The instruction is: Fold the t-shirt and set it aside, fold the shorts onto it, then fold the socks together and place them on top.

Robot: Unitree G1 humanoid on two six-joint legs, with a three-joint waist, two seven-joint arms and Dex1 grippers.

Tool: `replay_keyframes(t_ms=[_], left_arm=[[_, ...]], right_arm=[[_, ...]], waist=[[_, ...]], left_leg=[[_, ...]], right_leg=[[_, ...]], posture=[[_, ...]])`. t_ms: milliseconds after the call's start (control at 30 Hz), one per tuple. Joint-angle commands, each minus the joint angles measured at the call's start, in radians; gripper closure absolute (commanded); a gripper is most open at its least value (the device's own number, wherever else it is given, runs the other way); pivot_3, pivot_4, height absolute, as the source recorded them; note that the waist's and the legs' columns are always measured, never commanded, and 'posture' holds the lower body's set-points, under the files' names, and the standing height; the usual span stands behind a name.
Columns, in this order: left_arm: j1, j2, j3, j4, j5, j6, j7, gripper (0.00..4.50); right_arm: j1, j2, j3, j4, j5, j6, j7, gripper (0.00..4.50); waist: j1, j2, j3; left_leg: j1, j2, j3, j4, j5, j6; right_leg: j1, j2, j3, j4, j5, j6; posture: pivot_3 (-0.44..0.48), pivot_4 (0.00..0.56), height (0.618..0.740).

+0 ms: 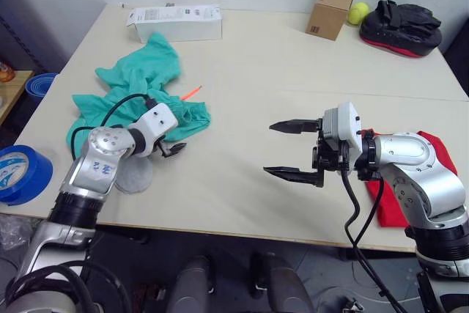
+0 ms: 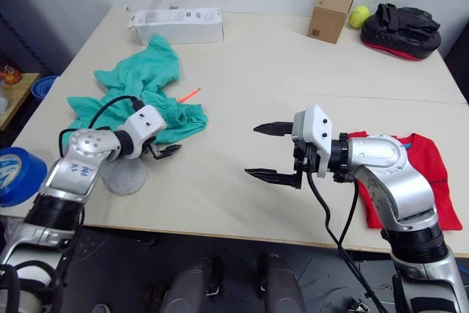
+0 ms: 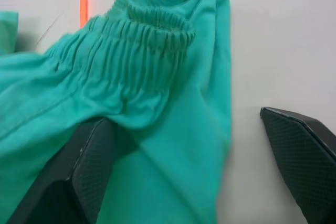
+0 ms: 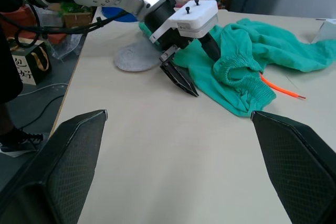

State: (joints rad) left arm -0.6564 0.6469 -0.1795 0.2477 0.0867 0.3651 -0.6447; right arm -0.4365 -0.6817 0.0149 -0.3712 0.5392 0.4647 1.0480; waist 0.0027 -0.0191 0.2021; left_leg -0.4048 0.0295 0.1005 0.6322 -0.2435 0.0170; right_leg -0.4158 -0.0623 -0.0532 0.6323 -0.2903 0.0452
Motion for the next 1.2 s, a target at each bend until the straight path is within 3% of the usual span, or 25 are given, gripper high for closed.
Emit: replay_keyframes(t_ms=[33,133,400,533,700,933,1200], left_arm=[[-0.038,-0.036,-0.023,0.081,0.036,-0.033,0.017,0.2],[-0.062,-0.059,-0.018,0.132,0.047,-0.047,0.024,0.89],[-0.07,-0.099,-0.025,0.17,0.05,-0.064,-0.004,3.44],[-0.082,-0.114,-0.033,0.181,0.037,-0.081,-0.047,4.49],[-0.148,-0.158,-0.087,0.185,0.03,-0.158,-0.167,4.49],[-0.339,-0.273,-0.197,0.213,0.03,-0.266,-0.367,4.49],[-0.346,-0.394,-0.364,0.163,0.032,-0.473,-0.591,4.49]], right_arm=[[0.004,-0.014,-0.042,-0.054,0.024,0.01,-0.026,0.01],[0.008,-0.023,-0.052,-0.06,0.028,0.02,-0.035,0.0],[-0.003,-0.039,-0.061,-0.057,0.032,0.029,-0.046,0.0],[0.003,-0.056,-0.063,-0.056,0.024,0.026,-0.039,0.0],[0.015,-0.075,-0.078,-0.072,0.035,0.039,-0.054,0.0],[0.089,-0.095,-0.126,-0.146,0.044,0.064,-0.102,0.0],[0.216,-0.154,-0.189,-0.224,0.04,0.074,-0.111,0.0]], waist=[[0.0,0.0,0.0],[0.0,0.0,0.0],[-0.001,0.0,0.0],[0.0,0.0,0.0],[0.012,0.0,0.0],[0.023,-0.001,0.0],[0.018,-0.001,0.0]], left_leg=[[0.0,0.0,0.0,0.0,0.0,0.0],[0.0,0.0,0.0,0.001,0.0,0.0],[0.001,0.0,0.0,0.003,0.0,0.0],[0.001,0.0,0.0,0.003,0.0,0.0],[0.0,0.0,0.0,0.004,0.0,0.0],[-0.004,0.0,-0.001,0.007,-0.002,0.004],[-0.004,0.0,0.001,0.007,-0.003,0.005]], right_leg=[[0.0,0.0,0.0,0.0,0.0,0.0],[0.0,0.0,0.0,0.001,0.0,0.0],[0.001,0.0,0.0,0.003,0.0,0.001],[0.001,0.0,0.0,0.003,0.0,0.001],[0.001,0.0,-0.001,0.003,0.0,0.001],[0.001,0.001,-0.002,-0.002,0.001,0.003],[0.001,0.002,0.0,-0.003,0.001,0.004]], posture=[[0.0,0.15,0.74],[0.0,0.15,0.74],[0.0,0.15,0.74],[0.0,0.15,0.74],[0.0,0.15,0.74],[0.0,0.15,0.74],[0.0,0.15,0.74]])
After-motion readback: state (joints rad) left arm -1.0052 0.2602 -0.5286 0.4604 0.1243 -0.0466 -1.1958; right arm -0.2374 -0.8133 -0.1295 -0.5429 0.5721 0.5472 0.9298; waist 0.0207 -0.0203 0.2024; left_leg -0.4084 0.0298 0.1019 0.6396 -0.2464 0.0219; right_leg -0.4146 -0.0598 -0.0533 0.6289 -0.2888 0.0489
